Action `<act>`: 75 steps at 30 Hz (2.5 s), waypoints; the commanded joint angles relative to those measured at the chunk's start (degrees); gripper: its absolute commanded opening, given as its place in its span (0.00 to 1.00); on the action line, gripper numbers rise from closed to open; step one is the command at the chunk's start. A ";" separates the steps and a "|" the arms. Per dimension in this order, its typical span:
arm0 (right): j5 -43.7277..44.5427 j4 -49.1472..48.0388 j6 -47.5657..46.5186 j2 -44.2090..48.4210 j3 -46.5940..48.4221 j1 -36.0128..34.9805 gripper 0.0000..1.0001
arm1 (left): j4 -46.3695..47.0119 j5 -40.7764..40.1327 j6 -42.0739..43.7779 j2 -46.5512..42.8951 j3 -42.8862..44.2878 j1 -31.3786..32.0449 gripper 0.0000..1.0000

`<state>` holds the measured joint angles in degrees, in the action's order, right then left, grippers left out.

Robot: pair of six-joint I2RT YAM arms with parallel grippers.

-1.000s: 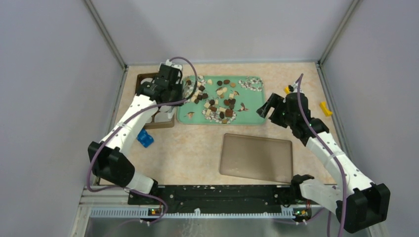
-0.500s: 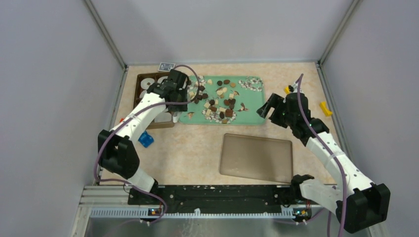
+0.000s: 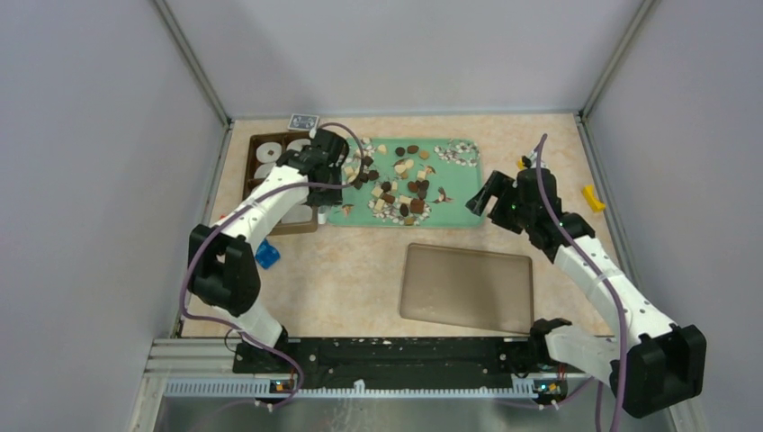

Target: Pack the chocolate

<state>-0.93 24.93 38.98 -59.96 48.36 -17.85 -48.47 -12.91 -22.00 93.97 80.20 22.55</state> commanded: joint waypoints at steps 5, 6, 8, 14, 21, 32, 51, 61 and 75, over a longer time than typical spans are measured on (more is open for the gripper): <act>0.34 -2.24 -1.11 -1.32 1.04 0.37 0.80 | 1.71 -2.43 -1.51 1.42 2.06 0.17 0.44; 0.36 -2.39 -1.24 -1.50 1.11 0.37 0.80 | 1.71 -2.83 -1.62 1.81 2.19 0.21 0.44; 0.23 -2.52 -1.27 -1.77 1.12 0.44 0.80 | 1.62 -3.29 -1.73 2.61 2.52 0.17 0.45; 0.27 -2.66 -1.43 -2.23 1.30 0.42 0.80 | 1.54 -3.72 -1.84 4.49 3.82 0.22 0.45; 0.47 -2.54 -1.42 -2.22 1.21 0.39 0.80 | 1.61 -3.60 -0.80 6.21 5.97 0.17 0.46; 0.66 -2.06 -1.42 -2.02 1.56 0.40 0.80 | 1.69 -2.98 0.38 9.44 8.09 0.22 0.47; 0.66 -1.30 -1.03 -0.72 1.74 0.39 0.80 | 0.28 -0.90 0.72 4.40 10.45 0.22 0.31; 0.56 -1.23 -0.67 0.10 1.39 0.42 0.80 | -1.46 -6.10 1.94 -0.39 13.22 -0.10 0.31; -0.21 -2.16 -1.35 -1.25 1.55 0.42 0.80 | 1.66 -4.01 2.82 2.57 13.70 -9.79 0.32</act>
<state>-0.99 24.88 38.54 -61.32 48.36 -17.85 -50.15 -17.32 -19.53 95.44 91.53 14.17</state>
